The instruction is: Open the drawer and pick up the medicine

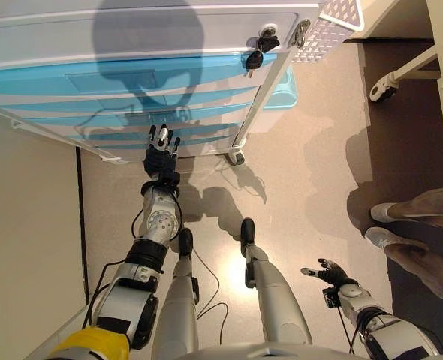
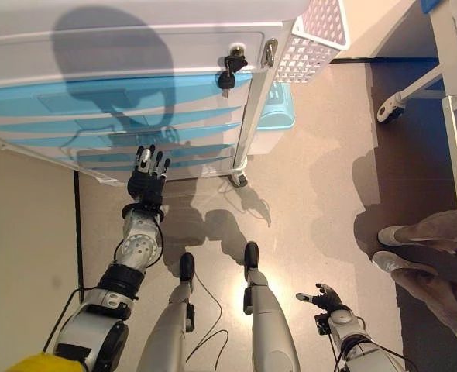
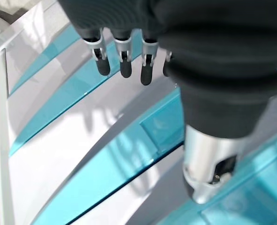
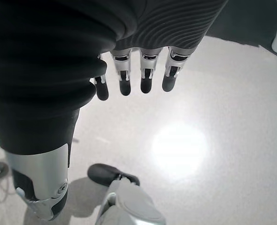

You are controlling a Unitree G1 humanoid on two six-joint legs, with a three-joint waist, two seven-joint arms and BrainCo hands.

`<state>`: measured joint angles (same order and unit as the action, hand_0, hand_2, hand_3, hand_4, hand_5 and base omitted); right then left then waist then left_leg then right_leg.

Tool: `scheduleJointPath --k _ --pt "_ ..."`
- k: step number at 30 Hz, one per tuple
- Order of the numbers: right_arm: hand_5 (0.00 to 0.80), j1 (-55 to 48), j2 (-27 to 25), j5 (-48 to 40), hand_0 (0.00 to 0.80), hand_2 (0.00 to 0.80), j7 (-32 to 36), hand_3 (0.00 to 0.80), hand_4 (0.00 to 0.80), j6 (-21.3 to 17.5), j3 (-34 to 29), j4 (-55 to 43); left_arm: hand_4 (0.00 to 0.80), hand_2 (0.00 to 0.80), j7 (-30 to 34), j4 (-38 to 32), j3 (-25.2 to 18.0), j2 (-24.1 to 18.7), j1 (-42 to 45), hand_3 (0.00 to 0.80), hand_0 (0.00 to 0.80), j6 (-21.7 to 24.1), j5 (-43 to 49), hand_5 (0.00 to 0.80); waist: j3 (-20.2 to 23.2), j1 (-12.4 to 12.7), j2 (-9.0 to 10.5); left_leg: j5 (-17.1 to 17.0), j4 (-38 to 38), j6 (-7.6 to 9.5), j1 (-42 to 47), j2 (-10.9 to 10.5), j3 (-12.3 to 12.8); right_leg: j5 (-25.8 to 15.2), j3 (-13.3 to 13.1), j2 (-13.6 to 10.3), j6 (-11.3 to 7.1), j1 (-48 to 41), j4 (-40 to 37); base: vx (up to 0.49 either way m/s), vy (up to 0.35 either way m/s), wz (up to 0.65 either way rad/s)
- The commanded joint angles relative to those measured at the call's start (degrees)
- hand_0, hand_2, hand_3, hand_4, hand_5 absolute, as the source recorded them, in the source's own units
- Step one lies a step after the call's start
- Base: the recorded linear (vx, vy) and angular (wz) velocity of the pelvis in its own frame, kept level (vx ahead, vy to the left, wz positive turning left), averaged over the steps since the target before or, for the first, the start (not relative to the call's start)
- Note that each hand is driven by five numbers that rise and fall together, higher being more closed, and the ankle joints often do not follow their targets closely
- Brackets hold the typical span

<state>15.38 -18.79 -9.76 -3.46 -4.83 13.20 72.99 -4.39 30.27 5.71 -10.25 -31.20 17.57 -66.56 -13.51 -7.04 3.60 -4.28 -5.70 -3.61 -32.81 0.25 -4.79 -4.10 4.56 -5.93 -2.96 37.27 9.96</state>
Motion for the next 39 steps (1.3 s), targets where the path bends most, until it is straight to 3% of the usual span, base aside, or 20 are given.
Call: scheduleJointPath --k 1,2,3,8,10,12,13,35,36,37,38,39 --pt "0.000 -2.63 -1.22 -1.48 0.000 0.000 0.14 0.000 0.000 -1.02 1.50 0.27 0.000 0.000 4.02 -6.71 -2.41 -3.44 -4.84 0.000 0.000 3.52 0.39 0.000 0.82 -0.24 0.60 2.90 -3.33 2.30 -2.94 -2.55 -1.34 -0.63 -0.42 0.51 -2.51 -0.64 -1.48 0.000 0.000 0.00" --pt "0.000 -2.67 -1.25 -1.38 0.000 0.000 0.31 0.000 0.000 -1.01 1.48 0.31 0.000 0.000 4.28 -6.97 -2.34 -3.39 -4.78 0.000 0.000 3.46 0.29 0.000 0.79 -0.23 0.56 2.94 -3.50 2.30 -3.04 -2.57 -1.33 -0.62 -0.38 0.47 -2.50 -0.58 -1.37 0.000 0.000 0.00" --pt "0.000 -2.68 -1.26 -1.41 0.000 0.000 0.38 0.000 0.000 -1.03 1.37 0.45 0.135 0.135 4.48 -7.09 -2.19 -3.35 -4.59 0.135 0.135 3.37 0.50 0.135 0.78 -0.21 0.43 3.03 -3.69 2.35 -3.12 -2.65 -1.28 -0.64 -0.47 0.47 -2.48 -0.46 -1.22 0.000 0.000 0.00" --pt "0.000 -2.74 -1.21 -1.26 0.000 0.000 0.54 0.000 0.000 -1.14 1.35 0.49 0.248 0.248 4.53 -7.09 -2.22 -3.44 -4.29 0.248 0.248 3.50 0.65 0.248 0.83 -0.22 0.38 3.18 -3.92 2.39 -3.25 -2.69 -1.15 -0.70 -0.52 0.42 -2.51 -0.42 -1.16 0.000 0.000 0.00" --pt "0.000 -2.77 -1.25 -1.18 0.000 0.000 0.55 0.000 0.000 -1.25 1.35 0.39 0.216 0.216 4.62 -6.75 -2.30 -3.52 -4.09 0.216 0.216 3.36 0.78 0.216 0.92 -0.27 0.39 3.21 -3.92 2.40 -3.20 -2.69 -1.08 -0.76 -0.58 0.42 -2.53 -0.45 -1.20 0.000 0.000 0.00" --pt "0.000 -2.76 -1.36 -1.15 0.000 0.000 0.59 0.000 0.000 -1.29 1.34 0.38 0.041 0.041 4.52 -6.51 -2.43 -3.83 -4.16 0.041 0.041 3.46 0.98 0.041 0.98 -0.24 0.40 3.16 -3.86 2.39 -3.21 -2.64 -1.01 -0.84 -0.64 0.43 -2.54 -0.43 -1.27 0.000 0.000 0.00" --pt "0.000 -2.78 -1.40 -1.07 0.000 0.000 0.63 0.000 0.000 -1.25 1.36 0.45 0.000 0.000 4.60 -6.55 -2.46 -3.94 -4.13 0.000 0.000 3.49 0.98 0.000 1.00 -0.24 0.44 3.21 -3.87 2.41 -3.17 -2.62 -0.97 -0.88 -0.66 0.45 -2.56 -0.46 -1.32 0.000 0.000 0.00" --pt "0.000 -3.03 -2.25 -0.42 0.000 0.000 0.80 0.000 0.000 -1.12 1.72 0.48 0.000 0.000 2.81 -3.67 -3.97 -7.89 -7.83 0.000 0.000 4.14 2.67 0.000 2.02 -0.74 0.66 3.29 -4.03 2.39 -3.80 -2.48 -0.50 -1.23 -0.82 0.43 -2.74 0.05 -1.31 0.000 0.000 -0.01" --pt "0.000 -3.24 -2.25 -0.35 0.000 0.000 0.88 0.000 0.000 -1.11 1.64 0.41 0.116 0.116 2.92 -4.24 -4.02 -8.09 -7.76 0.116 0.116 4.21 2.84 0.116 2.05 -0.71 0.64 3.30 -4.07 2.38 -3.82 -2.47 -0.49 -1.24 -0.83 0.40 -2.75 0.02 -1.34 0.000 0.000 0.00" --pt "0.000 -3.24 -2.25 -0.35 0.000 0.000 0.88 0.000 0.000 -1.11 1.64 0.41 0.320 0.320 2.91 -4.26 -4.01 -8.08 -7.75 0.320 0.320 4.21 2.85 0.320 2.06 -0.71 0.64 3.30 -4.08 2.38 -3.82 -2.47 -0.49 -1.24 -0.83 0.40 -2.75 0.03 -1.34 -0.004 0.003 -0.03" --pt "0.000 -3.26 -2.24 -0.37 0.000 0.000 0.96 0.000 0.000 -1.11 1.64 0.47 0.449 0.449 2.86 -4.57 -3.99 -8.15 -7.71 0.449 0.449 4.27 3.03 0.449 2.06 -0.70 0.61 3.31 -4.10 2.39 -3.84 -2.49 -0.51 -1.26 -0.84 0.41 -2.74 0.06 -1.31 0.000 0.000 0.00" --pt "0.000 -3.34 -2.21 -0.26 0.000 0.000 1.03 0.000 0.000 -1.03 1.70 0.60 0.784 0.784 2.85 -4.78 -4.03 -8.17 -7.65 0.784 0.784 4.31 3.18 0.784 2.08 -0.71 0.61 3.32 -4.11 2.39 -3.83 -2.48 -0.50 -1.26 -0.83 0.40 -2.73 0.05 -1.33 0.000 0.000 0.00"
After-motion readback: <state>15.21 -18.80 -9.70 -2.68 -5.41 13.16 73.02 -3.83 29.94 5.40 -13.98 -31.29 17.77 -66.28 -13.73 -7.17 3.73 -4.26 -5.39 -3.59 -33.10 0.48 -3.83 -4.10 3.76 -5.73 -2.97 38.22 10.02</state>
